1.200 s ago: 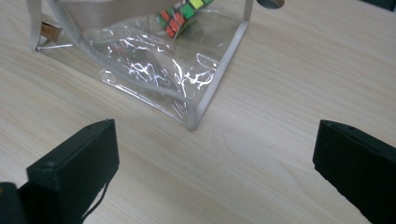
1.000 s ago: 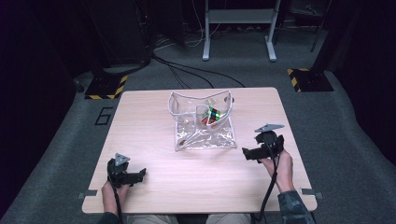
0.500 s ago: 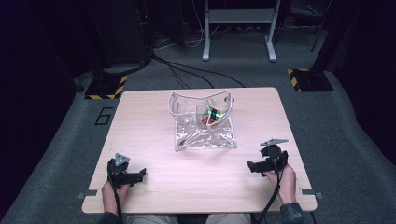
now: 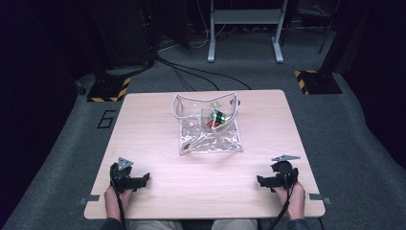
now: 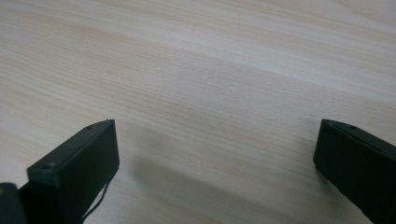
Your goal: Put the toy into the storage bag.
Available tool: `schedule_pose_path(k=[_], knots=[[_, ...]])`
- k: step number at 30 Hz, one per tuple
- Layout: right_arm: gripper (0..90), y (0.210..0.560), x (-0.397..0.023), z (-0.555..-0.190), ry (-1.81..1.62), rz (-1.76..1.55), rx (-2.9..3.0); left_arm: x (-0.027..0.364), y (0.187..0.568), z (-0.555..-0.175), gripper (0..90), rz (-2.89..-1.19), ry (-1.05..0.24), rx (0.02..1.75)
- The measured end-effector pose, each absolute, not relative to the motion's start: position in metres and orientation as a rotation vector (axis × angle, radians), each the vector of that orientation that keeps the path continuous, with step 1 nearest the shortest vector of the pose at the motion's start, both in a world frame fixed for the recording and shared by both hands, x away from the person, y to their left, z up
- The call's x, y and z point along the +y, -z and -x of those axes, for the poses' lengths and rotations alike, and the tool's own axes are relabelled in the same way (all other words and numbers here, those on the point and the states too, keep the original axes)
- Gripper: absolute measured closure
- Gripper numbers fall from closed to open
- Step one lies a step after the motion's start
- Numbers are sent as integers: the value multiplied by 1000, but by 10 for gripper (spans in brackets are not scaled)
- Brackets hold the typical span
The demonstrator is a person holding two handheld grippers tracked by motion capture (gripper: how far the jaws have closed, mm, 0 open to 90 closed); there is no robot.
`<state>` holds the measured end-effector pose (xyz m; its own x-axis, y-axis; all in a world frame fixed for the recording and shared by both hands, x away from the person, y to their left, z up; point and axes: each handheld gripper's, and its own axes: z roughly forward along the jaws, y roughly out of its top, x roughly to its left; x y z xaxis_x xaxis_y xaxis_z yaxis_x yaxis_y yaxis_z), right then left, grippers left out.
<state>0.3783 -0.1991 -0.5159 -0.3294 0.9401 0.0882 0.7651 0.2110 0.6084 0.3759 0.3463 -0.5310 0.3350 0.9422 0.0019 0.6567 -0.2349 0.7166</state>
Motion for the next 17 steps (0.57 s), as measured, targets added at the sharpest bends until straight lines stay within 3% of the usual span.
schedule_pose_path(k=[17], knots=[[0, 530, -202, -366, -886, -1443, 2099, 346, 531, -376, 25, -1979, -593, 1400]])
